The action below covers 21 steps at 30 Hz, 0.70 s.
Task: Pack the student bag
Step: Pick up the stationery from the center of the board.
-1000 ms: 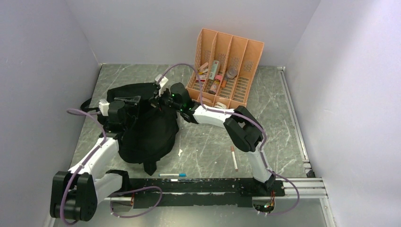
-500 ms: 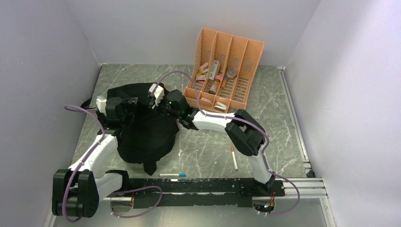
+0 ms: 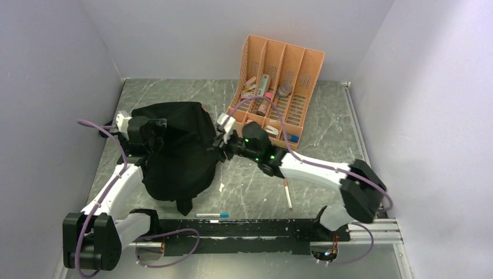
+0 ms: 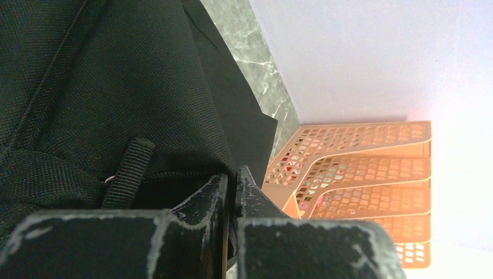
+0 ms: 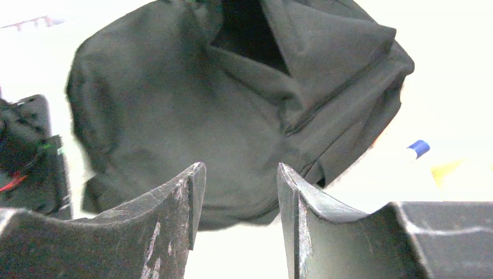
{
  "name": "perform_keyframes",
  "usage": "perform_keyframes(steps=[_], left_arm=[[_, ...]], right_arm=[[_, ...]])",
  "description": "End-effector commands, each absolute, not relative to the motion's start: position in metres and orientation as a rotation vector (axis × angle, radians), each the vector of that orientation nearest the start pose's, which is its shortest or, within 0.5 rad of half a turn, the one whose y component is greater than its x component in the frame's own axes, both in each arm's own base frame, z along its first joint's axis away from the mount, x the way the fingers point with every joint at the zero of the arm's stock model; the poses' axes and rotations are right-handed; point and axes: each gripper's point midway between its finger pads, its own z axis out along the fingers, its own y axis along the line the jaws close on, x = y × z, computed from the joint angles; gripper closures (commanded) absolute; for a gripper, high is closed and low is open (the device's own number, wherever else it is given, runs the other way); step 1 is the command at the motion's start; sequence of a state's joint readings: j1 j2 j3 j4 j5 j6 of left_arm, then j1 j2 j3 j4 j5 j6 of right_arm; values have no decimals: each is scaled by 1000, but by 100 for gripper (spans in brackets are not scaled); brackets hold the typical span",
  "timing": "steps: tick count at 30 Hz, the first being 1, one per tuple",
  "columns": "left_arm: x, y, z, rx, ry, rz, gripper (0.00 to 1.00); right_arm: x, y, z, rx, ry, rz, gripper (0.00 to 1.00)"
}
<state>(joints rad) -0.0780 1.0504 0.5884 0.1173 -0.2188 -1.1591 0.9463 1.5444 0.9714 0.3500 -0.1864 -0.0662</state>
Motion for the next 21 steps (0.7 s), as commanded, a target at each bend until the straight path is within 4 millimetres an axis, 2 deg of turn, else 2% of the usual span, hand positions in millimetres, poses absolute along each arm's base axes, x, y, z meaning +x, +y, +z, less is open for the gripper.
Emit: perform_keyframes(steps=[1,6,8,10,15,21], left_arm=[[374,-26,232,-1028,1504,-615,95],[374,-29,229,-1003,1520,-603,95],[375,-29,230,-991,1519,-600,95],[376,-30,228,-973,1518,-600,95],[377,-33,228,-935,1512,-613,95],[379,-36,231,-899,1514,-614,95]], right_arm=[[207,380,192,-1094,1622,896,48],[121,362,150,-1470,1592,941,47],[96,359,135,-1561,1573,988,46],[80,359,124,-1596,1564,1041,45],[54,360,102,-1679,1497,1104,42],[50,369,68,-1768,1536,1021,38]])
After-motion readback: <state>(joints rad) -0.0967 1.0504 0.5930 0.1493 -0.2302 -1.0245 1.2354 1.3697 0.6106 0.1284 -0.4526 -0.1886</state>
